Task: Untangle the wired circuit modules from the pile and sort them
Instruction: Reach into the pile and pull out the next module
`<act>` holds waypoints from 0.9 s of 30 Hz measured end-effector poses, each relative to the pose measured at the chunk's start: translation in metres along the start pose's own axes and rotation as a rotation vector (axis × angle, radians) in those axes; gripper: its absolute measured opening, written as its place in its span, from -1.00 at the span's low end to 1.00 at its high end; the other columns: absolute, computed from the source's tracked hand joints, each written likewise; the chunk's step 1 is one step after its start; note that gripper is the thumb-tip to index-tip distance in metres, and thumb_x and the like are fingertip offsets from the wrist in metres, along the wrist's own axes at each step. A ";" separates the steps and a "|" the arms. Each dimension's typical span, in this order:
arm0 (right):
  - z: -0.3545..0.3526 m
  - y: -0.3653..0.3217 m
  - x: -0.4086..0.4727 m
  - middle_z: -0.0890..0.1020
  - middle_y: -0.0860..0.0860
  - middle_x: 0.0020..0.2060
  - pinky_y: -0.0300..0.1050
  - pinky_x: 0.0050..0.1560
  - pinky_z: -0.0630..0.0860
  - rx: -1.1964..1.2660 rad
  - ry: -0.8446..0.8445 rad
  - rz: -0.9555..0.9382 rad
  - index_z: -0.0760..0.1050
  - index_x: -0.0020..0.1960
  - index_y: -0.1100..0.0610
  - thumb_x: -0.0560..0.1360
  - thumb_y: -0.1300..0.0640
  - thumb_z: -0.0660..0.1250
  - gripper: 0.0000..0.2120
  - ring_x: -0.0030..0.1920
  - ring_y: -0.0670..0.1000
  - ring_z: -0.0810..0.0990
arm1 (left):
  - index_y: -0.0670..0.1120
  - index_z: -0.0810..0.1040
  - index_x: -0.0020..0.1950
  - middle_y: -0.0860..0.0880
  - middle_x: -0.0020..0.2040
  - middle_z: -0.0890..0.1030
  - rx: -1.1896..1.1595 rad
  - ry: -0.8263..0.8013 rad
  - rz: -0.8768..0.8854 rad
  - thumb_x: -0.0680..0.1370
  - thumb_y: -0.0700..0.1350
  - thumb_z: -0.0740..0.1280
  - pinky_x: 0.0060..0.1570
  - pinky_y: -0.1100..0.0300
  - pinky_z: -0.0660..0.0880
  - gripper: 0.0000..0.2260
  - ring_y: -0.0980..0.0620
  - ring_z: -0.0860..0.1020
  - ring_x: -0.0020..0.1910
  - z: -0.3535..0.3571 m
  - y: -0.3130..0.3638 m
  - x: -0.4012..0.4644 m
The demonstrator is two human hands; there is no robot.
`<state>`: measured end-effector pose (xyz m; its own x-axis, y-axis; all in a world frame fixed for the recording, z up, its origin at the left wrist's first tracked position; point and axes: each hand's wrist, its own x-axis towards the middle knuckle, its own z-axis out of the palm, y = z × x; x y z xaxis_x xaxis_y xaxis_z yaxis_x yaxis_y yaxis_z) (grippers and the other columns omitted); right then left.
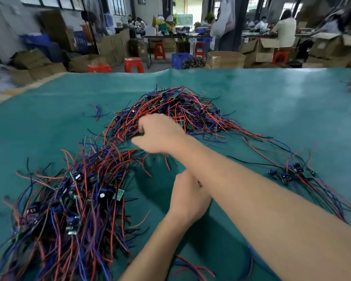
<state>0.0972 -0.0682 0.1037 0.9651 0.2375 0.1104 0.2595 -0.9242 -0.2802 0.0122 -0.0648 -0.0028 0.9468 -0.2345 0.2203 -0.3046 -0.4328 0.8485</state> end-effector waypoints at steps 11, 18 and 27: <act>0.024 0.109 0.013 0.58 0.22 0.21 0.14 0.14 0.59 -0.123 0.157 0.279 0.56 0.27 0.12 0.53 0.13 0.42 -0.69 0.16 0.31 0.60 | -0.02 0.57 -0.04 -0.06 -0.36 0.61 -0.084 0.026 0.052 0.47 -0.19 0.33 -0.18 0.00 0.51 -0.89 -0.06 0.51 -0.33 -0.002 0.004 -0.001; 0.014 0.126 -0.007 0.75 0.07 -0.10 0.01 0.19 0.59 0.189 0.366 0.283 0.74 -0.03 0.09 0.46 0.25 0.39 -0.81 0.07 0.18 0.68 | -0.01 0.56 -0.03 -0.05 -0.37 0.61 -0.160 0.022 0.013 0.49 -0.18 0.33 -0.18 0.08 0.50 -0.89 -0.02 0.54 -0.35 -0.002 0.002 -0.001; 0.001 0.124 -0.102 0.69 0.06 -0.38 -0.18 -0.38 0.52 0.979 0.497 0.258 0.68 -0.24 0.09 0.35 0.13 0.41 -0.92 -0.41 -0.06 0.59 | 0.01 0.54 0.00 -0.06 -0.21 0.70 -0.489 0.075 -0.133 0.61 0.05 0.18 -0.48 0.19 0.44 -0.81 0.04 0.54 -0.40 0.002 0.001 0.003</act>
<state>0.0305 -0.2065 0.0566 0.9294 -0.2737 0.2475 0.1816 -0.2444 -0.9525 0.0144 -0.0676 -0.0018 0.9844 -0.1346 0.1134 -0.1135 0.0075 0.9935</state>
